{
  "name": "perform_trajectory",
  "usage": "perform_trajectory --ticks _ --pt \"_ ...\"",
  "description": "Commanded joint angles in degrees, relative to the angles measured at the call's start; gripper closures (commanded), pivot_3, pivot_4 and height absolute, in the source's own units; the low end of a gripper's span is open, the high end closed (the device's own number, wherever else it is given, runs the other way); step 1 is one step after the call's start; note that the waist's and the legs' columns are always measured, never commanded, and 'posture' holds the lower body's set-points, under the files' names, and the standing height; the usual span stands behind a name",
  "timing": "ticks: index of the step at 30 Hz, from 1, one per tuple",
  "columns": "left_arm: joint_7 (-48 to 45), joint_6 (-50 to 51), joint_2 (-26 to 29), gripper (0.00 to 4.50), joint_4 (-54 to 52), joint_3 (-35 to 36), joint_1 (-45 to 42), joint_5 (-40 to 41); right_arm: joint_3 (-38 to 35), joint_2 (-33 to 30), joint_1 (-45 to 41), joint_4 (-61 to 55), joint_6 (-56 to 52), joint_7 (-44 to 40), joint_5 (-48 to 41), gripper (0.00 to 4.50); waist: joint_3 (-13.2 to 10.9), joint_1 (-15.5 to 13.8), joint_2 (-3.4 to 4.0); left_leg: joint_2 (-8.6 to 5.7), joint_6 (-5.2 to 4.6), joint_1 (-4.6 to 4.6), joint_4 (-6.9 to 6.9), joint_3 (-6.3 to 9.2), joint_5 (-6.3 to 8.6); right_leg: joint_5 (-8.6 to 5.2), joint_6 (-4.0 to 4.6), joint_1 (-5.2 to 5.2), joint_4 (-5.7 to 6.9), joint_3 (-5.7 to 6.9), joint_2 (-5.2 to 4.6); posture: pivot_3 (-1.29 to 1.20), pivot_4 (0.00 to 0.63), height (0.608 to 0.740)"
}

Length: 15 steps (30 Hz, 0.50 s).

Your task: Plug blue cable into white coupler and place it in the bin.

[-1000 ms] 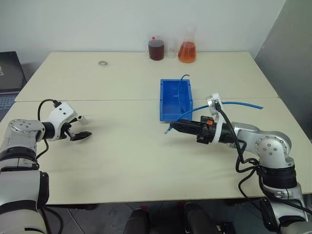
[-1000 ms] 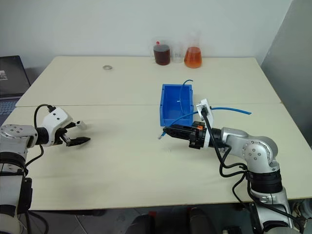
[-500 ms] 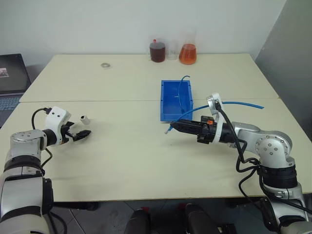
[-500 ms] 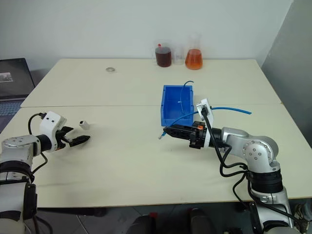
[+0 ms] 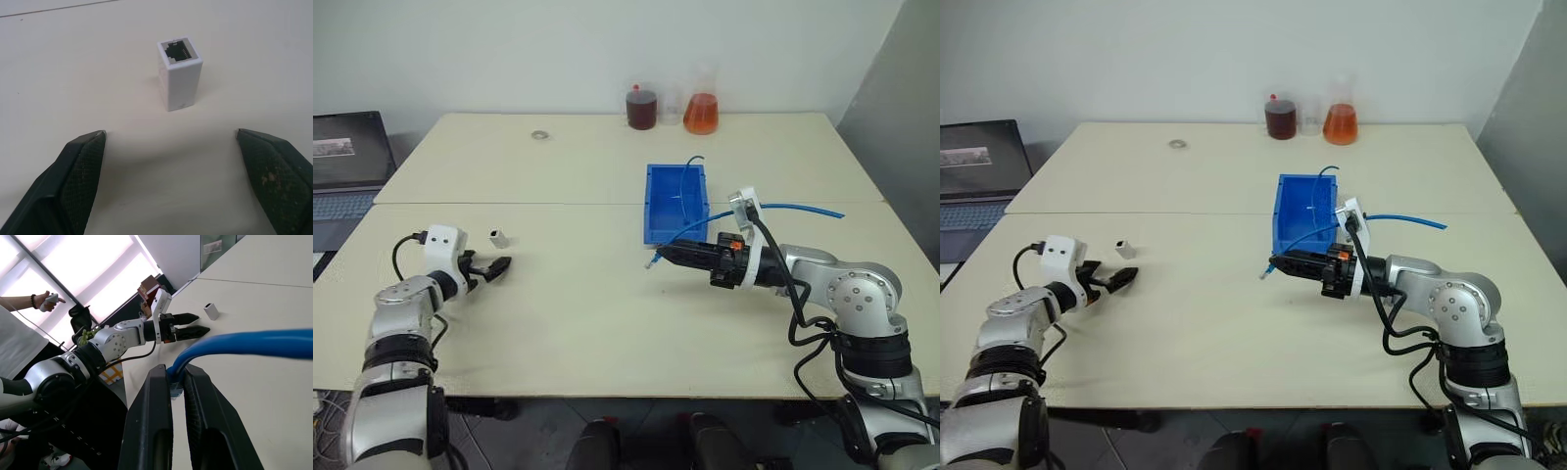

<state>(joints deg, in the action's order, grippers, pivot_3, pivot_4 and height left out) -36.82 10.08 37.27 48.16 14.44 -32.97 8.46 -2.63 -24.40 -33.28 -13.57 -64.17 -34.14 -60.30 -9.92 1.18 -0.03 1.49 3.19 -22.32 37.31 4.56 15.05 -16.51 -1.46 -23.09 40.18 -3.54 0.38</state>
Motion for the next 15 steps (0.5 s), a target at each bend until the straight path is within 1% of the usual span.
perform_trajectory --ticks 1,9,12,15 --pt "4.4 2.7 -2.7 0.04 -0.5 -1.1 -0.9 -0.6 -0.7 -0.4 -1.8 -0.9 0.8 -1.2 -0.2 4.41 0.0 -0.2 -0.02 0.00 0.00 -0.03 0.04 0.01 0.00 0.00 -0.01 0.00 -0.01 0.01 0.00 0.00 0.150 0.740" --pt "8.3 2.5 -4.4 0.04 4.2 -1.7 -6.1 -1.4 -0.6 -0.1 -2.0 -0.8 0.9 -1.4 0.3 4.41 0.0 0.1 -0.02 0.01 0.00 -0.15 0.20 0.08 0.00 0.02 -0.03 -0.01 -0.01 0.10 0.03 0.00 0.150 0.740" --pt "10.6 1.8 -4.3 0.04 6.7 -1.8 -7.8 -2.1 -0.7 0.0 -2.0 -0.8 0.8 -1.3 0.3 4.41 0.0 0.3 -0.02 0.02 0.00 -0.17 0.20 0.09 0.00 0.02 -0.03 -0.03 -0.01 0.11 0.03 0.00 0.150 0.740" --pt "11.0 1.1 -3.9 0.04 8.9 -1.9 -9.3 -2.3 -0.7 0.1 -1.8 -1.0 0.8 -1.1 0.3 4.41 0.0 0.5 -0.02 0.02 0.00 -0.16 0.20 0.09 0.00 0.02 -0.03 -0.03 -0.01 0.10 0.04 0.00 0.150 0.740"
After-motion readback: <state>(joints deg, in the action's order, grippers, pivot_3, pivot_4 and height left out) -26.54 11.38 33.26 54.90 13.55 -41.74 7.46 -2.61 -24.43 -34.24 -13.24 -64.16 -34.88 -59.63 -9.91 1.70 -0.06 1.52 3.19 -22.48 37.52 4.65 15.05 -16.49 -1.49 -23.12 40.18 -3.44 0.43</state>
